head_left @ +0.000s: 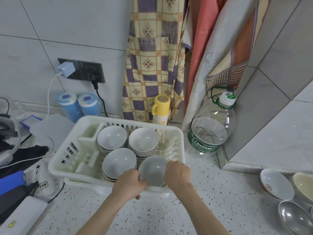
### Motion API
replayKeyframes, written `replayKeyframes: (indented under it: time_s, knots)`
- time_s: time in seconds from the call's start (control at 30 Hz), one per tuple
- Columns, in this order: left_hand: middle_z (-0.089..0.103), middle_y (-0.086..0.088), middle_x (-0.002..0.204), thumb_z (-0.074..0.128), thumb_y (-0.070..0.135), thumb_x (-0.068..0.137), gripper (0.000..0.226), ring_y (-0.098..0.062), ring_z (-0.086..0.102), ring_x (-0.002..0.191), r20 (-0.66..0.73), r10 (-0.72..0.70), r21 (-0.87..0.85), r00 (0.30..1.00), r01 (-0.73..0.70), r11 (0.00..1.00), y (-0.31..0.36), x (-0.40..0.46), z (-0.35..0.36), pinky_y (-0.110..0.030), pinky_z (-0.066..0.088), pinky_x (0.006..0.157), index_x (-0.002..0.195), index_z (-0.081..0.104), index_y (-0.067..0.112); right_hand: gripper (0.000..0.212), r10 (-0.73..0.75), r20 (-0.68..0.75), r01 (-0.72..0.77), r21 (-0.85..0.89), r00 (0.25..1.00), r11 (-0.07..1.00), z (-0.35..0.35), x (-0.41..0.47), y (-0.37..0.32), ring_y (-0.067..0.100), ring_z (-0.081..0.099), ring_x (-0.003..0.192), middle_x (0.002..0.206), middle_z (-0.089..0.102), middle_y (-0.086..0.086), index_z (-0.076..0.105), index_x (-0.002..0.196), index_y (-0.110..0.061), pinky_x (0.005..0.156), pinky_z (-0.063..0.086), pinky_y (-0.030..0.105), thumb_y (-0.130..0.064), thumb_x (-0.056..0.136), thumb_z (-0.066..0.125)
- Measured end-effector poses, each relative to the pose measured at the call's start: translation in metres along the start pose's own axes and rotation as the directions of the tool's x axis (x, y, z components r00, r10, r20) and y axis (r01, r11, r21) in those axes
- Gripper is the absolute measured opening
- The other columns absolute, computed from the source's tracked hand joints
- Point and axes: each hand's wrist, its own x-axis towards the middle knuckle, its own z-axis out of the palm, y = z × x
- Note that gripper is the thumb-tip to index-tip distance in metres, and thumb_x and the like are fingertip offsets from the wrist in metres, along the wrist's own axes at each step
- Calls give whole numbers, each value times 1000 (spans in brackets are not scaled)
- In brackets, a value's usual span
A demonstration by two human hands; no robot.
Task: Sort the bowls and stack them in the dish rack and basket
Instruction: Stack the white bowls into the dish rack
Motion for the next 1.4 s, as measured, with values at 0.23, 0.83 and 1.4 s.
replayKeyframes:
  time_s: [0.23, 0.83, 1.4]
  knots:
    - [52, 2, 53, 58, 27, 85, 35, -6, 62, 40, -20, 13, 26, 1000, -12, 1000, -2, 2, -3, -20, 39, 47, 60, 37, 16, 23, -40, -38, 37, -90, 998, 995, 9, -4, -4, 20, 69, 93, 74, 54, 0, 66, 102, -14, 64, 41, 27, 0, 88, 55]
    - [35, 4, 51, 59, 23, 83, 35, -13, 52, 44, 2, -33, -133, 999, 33, 991, -1, -6, -8, -24, 29, 51, 61, 31, 17, 34, -124, -368, 184, 134, 921, 974, 12, -28, -5, 18, 42, 49, 48, 31, -5, 37, 55, -16, 43, 23, 17, -5, 83, 53]
    - [74, 9, 90, 58, 27, 96, 17, 0, 54, 56, -131, 155, -465, 979, -198, 863, -61, -100, -10, -22, 47, 58, 111, 64, 31, 35, 490, -246, 76, 937, 836, 340, 96, -149, 2, 2, 58, 85, 95, 68, -15, 66, 107, -27, 71, 43, 17, 0, 95, 48]
